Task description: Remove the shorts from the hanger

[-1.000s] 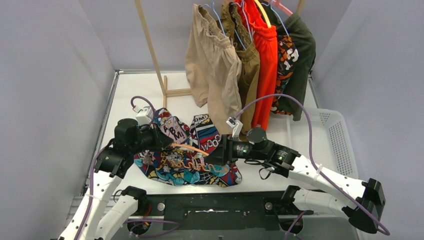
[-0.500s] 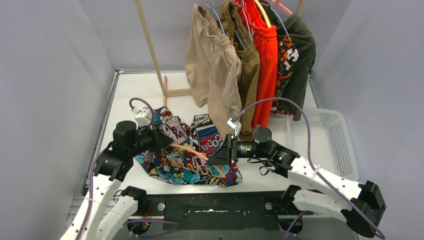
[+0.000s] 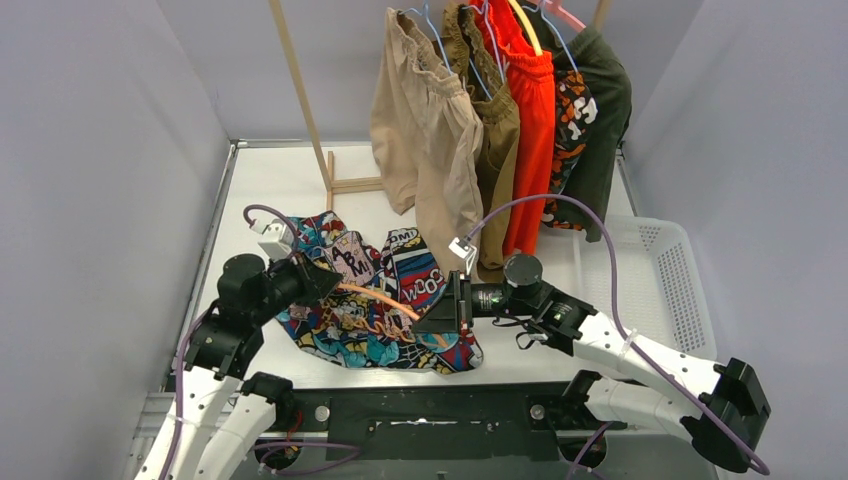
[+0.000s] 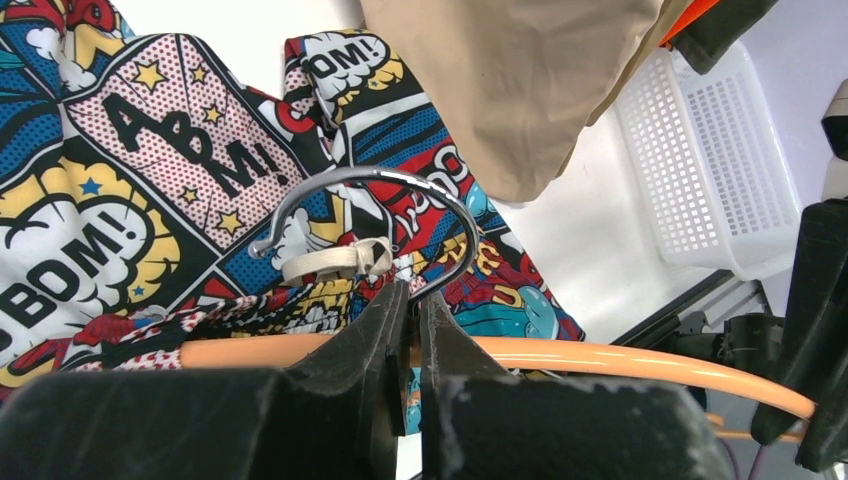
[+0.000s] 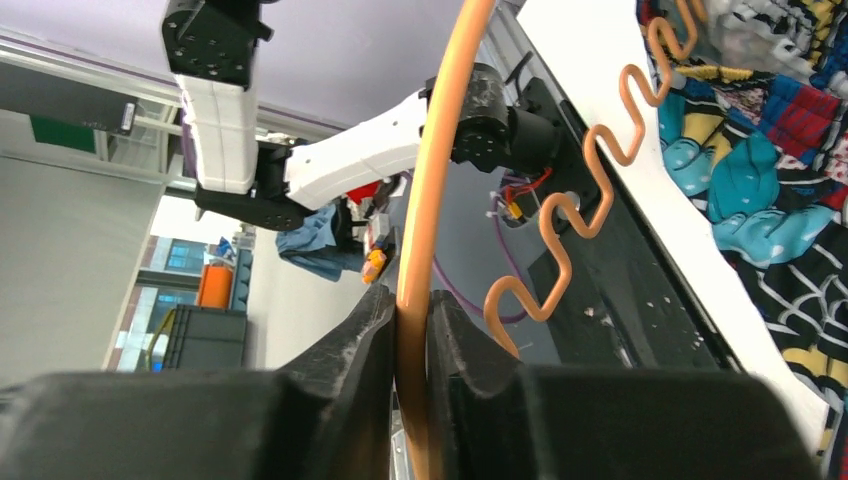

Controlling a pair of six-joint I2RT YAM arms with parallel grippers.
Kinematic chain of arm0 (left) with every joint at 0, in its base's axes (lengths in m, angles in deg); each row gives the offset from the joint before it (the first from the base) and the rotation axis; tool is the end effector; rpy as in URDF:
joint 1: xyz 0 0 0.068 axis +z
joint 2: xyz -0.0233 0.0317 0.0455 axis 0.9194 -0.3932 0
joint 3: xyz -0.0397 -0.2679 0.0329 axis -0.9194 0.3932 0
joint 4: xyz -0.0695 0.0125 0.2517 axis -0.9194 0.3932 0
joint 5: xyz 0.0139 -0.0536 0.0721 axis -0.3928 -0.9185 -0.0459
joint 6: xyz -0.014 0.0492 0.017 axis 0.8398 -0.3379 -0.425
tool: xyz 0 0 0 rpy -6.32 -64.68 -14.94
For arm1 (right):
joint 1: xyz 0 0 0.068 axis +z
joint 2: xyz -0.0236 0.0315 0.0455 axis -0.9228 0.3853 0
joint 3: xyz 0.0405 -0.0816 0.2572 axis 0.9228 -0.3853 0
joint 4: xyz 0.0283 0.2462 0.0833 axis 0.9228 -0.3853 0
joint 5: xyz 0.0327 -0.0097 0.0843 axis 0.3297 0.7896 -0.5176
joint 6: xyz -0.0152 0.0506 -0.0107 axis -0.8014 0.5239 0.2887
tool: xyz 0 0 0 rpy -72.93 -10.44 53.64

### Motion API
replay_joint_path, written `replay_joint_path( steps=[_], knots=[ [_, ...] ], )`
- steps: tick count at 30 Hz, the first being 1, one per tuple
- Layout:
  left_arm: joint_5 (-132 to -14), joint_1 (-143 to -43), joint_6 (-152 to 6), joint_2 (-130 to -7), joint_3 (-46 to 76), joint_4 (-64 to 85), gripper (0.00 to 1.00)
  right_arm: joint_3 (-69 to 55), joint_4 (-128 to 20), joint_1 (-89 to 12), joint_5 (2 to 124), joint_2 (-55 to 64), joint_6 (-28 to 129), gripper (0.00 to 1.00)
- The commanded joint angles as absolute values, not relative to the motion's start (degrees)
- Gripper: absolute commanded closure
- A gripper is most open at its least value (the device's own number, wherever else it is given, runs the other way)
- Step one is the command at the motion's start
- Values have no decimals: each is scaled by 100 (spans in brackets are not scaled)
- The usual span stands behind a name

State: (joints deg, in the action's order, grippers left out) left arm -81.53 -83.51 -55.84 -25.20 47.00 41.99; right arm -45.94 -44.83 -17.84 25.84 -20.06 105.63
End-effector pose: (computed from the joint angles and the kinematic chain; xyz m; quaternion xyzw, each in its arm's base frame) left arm 0.1239 -0.0478 0.3071 -0.0015 0.8222 -0.3236 0.4682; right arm 0.1263 0.1861 0.2852 -0.1587 0.7405 0.6474 0.0856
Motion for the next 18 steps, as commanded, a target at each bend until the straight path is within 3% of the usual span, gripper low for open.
replay_joint_path(
  steps=[1, 5, 10, 14, 18],
  knots=[
    [-7839, -8311, -5754, -2383, 4559, 3608, 100, -4567, -4387, -1778, 2735, -2173, 10555, 99],
    [-7709, -8311, -5574, -2350, 4520, 3712, 99, -4492, -4496, -1726, 3062, -2282, 10318, 100],
    [-8523, -8311, -5481, -2755, 4439, 3805, 59, -4517, -4400, -1629, 3298, -2418, 10349, 100],
    [-8864, -8313, -5599, -3138, 4208, 4126, 43, -4489, -4609, -1631, 3530, -2687, 10333, 100],
    [-8960, -8313, -5624, -3170, 4068, 4275, 34, -4392, -5121, -1666, 3831, -3046, 10180, 100]
  ],
)
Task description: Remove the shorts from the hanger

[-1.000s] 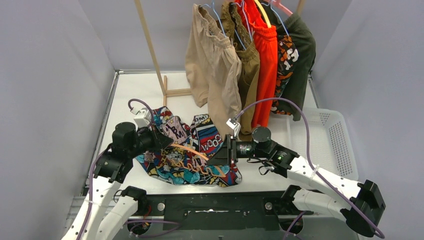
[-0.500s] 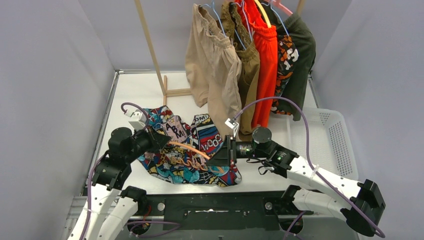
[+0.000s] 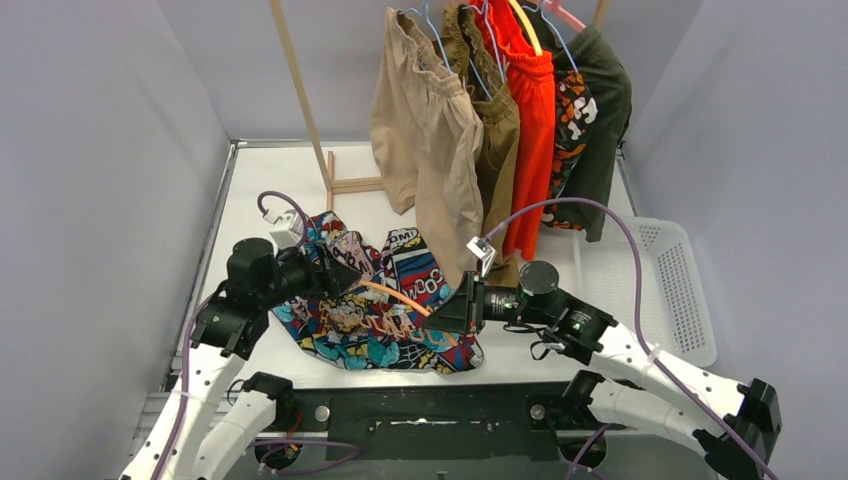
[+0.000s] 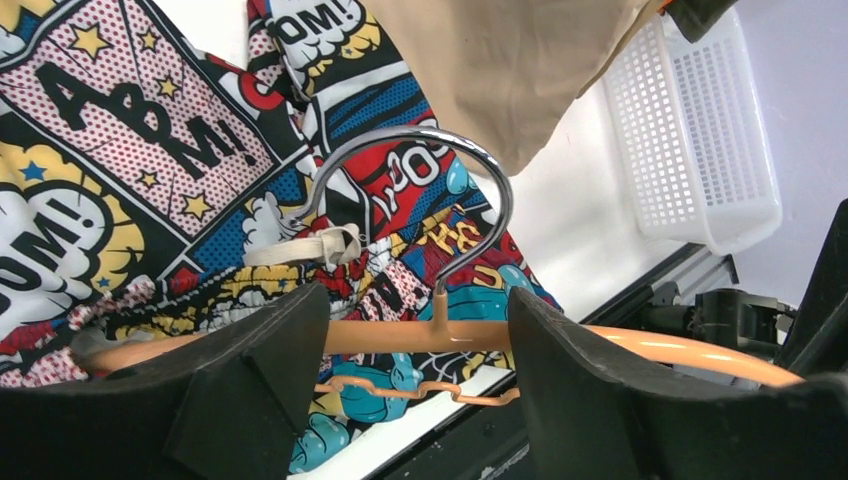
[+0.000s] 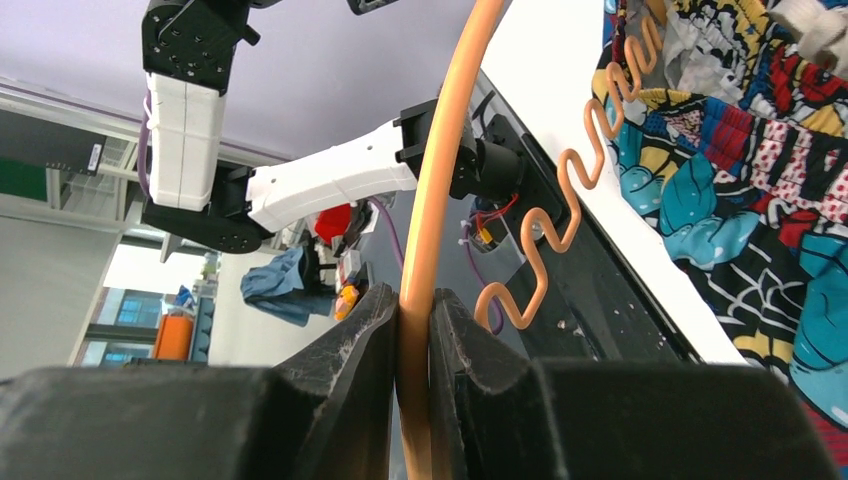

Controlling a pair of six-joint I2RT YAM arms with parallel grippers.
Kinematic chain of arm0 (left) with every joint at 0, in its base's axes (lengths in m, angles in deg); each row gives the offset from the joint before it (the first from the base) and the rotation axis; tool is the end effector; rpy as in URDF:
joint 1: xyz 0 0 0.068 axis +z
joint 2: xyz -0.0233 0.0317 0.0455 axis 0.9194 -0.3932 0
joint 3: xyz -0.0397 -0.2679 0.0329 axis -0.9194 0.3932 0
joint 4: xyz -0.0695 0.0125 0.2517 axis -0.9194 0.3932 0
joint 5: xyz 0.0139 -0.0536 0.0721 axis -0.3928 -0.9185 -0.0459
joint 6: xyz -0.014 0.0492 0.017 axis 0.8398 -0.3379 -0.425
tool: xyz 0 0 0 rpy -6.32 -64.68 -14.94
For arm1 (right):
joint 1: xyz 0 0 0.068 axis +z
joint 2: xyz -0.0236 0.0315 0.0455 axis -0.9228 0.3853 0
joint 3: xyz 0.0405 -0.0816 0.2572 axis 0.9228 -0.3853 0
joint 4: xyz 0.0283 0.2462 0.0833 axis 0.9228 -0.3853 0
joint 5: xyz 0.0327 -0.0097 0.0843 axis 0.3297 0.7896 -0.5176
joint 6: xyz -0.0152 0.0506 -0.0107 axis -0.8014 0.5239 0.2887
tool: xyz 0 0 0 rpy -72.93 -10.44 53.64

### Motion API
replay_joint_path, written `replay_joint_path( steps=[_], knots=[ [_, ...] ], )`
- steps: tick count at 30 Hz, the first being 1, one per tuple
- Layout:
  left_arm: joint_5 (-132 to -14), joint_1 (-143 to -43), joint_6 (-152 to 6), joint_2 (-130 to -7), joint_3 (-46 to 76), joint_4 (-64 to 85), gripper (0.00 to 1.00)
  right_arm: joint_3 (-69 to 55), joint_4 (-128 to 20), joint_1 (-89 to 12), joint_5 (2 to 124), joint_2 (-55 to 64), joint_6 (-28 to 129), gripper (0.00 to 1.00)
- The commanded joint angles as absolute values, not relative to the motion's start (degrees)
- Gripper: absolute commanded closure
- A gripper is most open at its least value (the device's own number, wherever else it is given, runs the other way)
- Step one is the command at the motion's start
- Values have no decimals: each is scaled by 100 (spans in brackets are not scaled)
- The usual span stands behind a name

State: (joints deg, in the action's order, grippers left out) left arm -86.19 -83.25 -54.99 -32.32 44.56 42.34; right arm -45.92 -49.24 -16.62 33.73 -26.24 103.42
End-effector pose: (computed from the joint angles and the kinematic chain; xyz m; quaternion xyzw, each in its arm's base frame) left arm 0.1437 -0.0558 0.3059 0.0042 0.8417 -0.3452 0.4151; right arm 0.1140 0.1728 0.2981 -0.1432 0.7415 0.6380 0.1501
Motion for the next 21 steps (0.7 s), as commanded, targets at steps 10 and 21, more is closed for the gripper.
replay_joint_path(
  steps=[10, 21],
  knots=[
    [-10365, -8311, -5357, -2763, 3917, 3846, 17, -4567, -5381, -1733, 4410, -3752, 10180, 100],
    [-7551, -8311, -5691, -1911, 3782, 4626, 17, -4315, -4948, -1737, 4620, -4032, 10178, 100]
  ],
)
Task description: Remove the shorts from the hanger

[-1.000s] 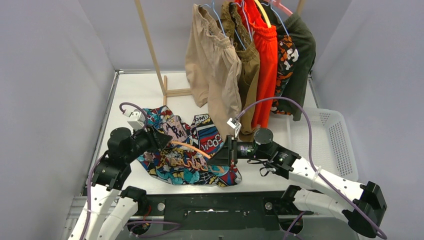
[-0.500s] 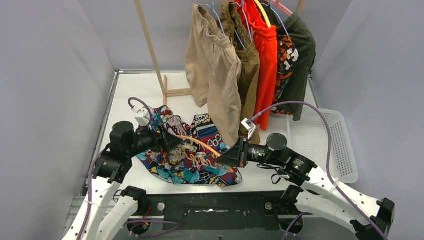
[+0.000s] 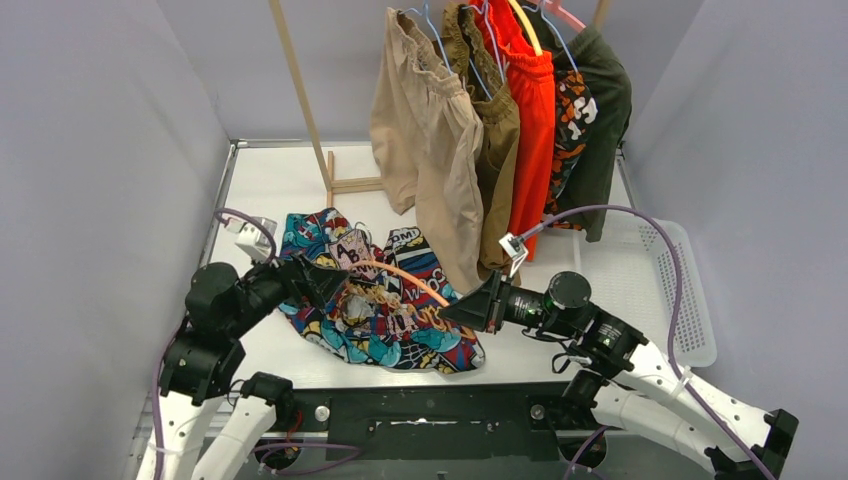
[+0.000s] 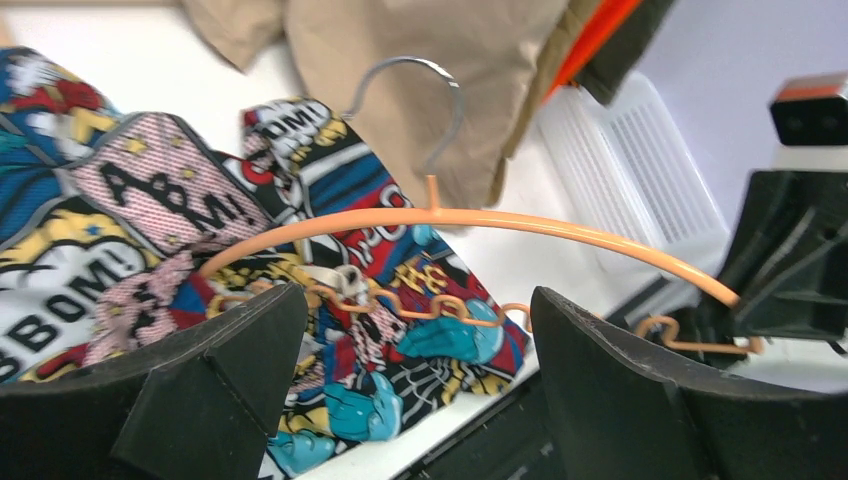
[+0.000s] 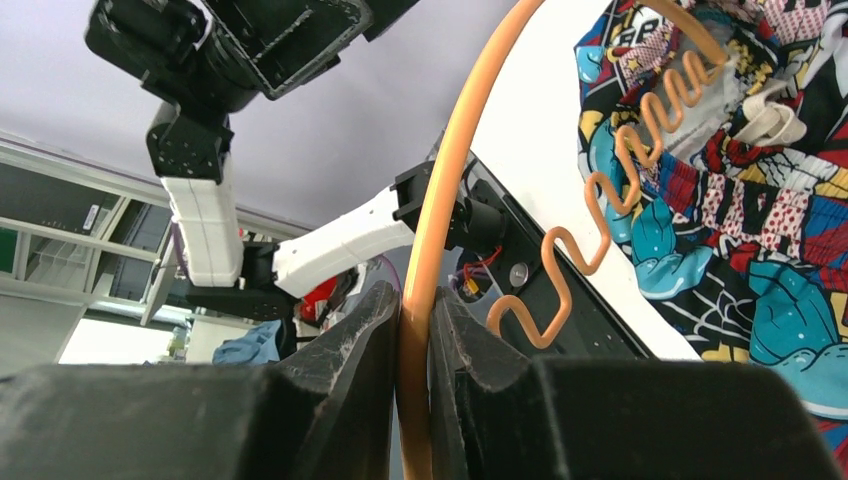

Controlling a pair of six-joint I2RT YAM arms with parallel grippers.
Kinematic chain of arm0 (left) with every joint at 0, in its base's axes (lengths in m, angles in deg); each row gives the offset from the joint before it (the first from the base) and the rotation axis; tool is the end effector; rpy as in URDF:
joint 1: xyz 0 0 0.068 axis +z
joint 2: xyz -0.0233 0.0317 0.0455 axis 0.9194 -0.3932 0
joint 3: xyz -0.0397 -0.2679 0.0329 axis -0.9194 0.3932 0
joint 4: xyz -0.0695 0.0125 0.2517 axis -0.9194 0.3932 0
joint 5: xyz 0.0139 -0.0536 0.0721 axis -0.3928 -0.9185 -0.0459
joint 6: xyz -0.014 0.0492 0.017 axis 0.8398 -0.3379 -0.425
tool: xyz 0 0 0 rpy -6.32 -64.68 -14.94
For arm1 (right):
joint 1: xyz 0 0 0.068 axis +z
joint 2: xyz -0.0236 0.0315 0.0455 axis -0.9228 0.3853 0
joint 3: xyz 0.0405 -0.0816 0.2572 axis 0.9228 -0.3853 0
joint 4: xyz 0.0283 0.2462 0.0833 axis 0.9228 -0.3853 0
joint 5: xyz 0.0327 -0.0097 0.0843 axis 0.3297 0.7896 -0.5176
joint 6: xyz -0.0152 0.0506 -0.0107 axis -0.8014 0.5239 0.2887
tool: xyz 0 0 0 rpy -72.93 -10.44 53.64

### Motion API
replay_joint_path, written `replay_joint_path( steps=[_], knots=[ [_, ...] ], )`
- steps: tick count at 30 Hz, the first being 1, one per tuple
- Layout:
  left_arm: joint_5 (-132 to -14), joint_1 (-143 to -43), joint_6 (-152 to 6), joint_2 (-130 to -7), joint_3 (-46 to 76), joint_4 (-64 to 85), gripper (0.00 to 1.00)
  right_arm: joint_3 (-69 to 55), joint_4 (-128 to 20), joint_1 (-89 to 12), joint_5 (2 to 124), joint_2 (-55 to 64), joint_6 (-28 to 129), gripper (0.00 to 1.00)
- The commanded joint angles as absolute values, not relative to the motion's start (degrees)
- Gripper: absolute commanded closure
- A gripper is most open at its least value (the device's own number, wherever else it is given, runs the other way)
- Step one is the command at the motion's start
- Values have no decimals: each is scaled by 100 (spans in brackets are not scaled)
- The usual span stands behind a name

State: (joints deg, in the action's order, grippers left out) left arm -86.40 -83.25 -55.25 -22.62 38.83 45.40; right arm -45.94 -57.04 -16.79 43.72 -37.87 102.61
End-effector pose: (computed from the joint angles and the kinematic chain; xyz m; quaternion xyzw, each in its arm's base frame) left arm 0.1001 -0.0431 0.3525 0.0302 0.7832 -0.3685 0.4999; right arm 0.0942 0.1395 0.3174 -0.0996 0.7342 0.6292 0.2350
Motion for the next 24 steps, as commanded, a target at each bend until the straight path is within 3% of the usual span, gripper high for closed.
replay_joint_path(
  steps=[1, 17, 24],
  knots=[
    [-7486, -8315, -5694, -1831, 3835, 4633, 17, -4273, -4956, -1741, 4617, -4057, 10200, 100],
    [-7260, -8311, -5496, -1733, 4057, 4633, 17, -4121, -4758, -1733, 5470, -4564, 10338, 100],
    [-8579, -8312, -3967, -1995, 4625, 2432, 20, -4267, -4267, -1735, 5275, -3786, 10542, 100]
  ],
)
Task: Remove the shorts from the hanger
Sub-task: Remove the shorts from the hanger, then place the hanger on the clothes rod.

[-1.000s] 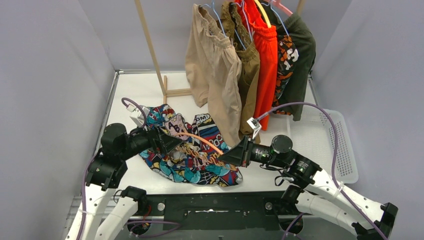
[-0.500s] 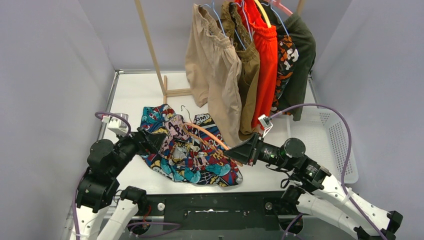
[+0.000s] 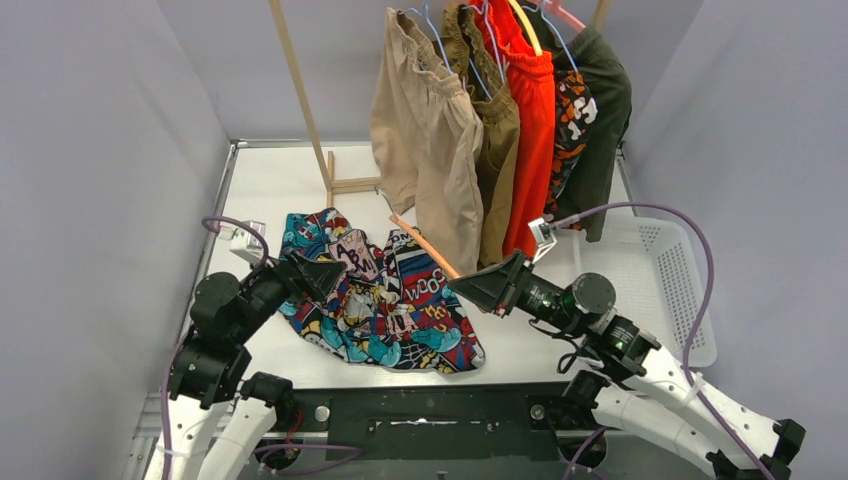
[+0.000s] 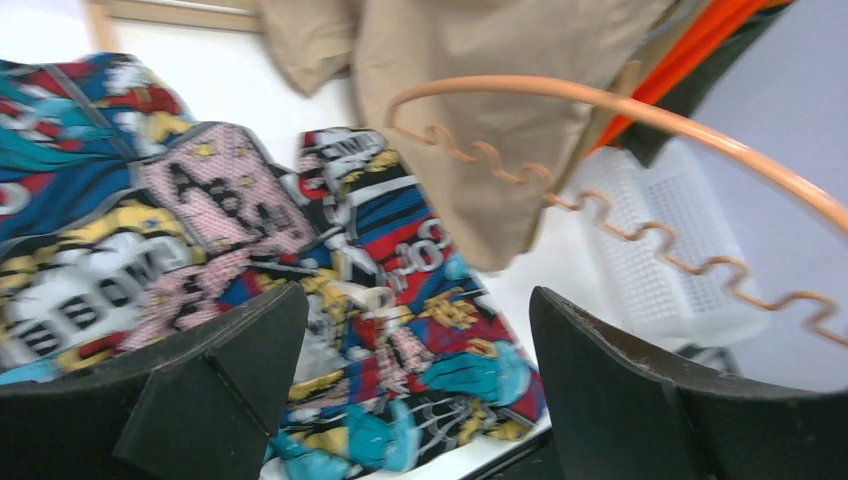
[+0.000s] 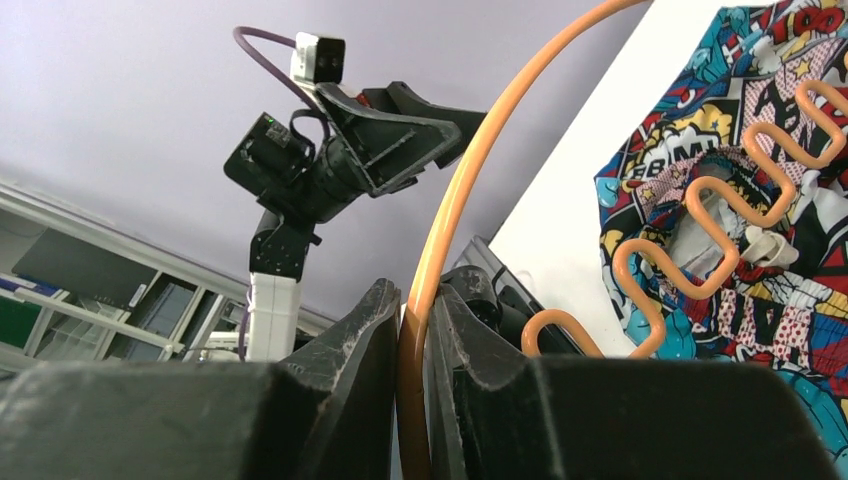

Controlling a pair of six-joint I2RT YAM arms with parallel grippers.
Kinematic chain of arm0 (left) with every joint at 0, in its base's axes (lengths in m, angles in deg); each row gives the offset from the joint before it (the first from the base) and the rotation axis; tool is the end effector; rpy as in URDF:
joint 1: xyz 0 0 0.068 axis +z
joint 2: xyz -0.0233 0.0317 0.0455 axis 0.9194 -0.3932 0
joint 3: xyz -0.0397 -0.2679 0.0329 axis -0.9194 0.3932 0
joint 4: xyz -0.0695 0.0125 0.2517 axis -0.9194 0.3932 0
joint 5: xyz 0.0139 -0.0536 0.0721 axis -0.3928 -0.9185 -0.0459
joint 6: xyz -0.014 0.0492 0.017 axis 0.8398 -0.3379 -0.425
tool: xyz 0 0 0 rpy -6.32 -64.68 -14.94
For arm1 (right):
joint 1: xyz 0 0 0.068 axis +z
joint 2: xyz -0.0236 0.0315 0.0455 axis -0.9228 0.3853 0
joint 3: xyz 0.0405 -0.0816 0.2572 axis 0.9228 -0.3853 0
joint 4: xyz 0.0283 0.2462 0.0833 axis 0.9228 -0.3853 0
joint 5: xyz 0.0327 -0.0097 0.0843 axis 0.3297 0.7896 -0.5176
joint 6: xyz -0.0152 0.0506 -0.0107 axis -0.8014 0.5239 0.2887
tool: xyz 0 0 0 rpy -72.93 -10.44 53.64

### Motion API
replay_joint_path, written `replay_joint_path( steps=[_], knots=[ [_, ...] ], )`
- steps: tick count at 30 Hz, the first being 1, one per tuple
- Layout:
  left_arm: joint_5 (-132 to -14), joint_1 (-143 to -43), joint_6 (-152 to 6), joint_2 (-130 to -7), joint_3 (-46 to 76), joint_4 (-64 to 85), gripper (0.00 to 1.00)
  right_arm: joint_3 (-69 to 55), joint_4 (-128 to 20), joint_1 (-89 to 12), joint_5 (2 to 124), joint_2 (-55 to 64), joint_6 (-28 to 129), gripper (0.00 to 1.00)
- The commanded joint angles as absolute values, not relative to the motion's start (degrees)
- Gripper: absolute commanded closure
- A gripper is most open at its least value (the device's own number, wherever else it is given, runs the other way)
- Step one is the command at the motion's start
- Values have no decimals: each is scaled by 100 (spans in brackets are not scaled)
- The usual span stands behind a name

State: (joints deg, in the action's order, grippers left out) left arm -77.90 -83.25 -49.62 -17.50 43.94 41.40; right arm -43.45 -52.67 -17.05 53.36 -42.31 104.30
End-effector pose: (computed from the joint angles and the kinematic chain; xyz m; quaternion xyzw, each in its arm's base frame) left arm 0.0942 -0.0361 0.3386 -0.0477 0.7643 -0.3527 0.5378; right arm 0.0879 0.1220 0.3516 -0.0476 0.6752 0.6572 0.3315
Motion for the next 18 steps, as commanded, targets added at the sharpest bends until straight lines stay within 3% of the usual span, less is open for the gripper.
replay_joint_path(
  steps=[1, 18],
  knots=[
    [-8645, -8312, -3734, -2101, 4694, 2071, 20, -4317, -4160, -1725, 5198, -3682, 10585, 100],
    [-8277, -8820, -3708, -4257, 5324, -405, 27, -4896, -3384, -1664, 4995, -3264, 10987, 100]
  ],
)
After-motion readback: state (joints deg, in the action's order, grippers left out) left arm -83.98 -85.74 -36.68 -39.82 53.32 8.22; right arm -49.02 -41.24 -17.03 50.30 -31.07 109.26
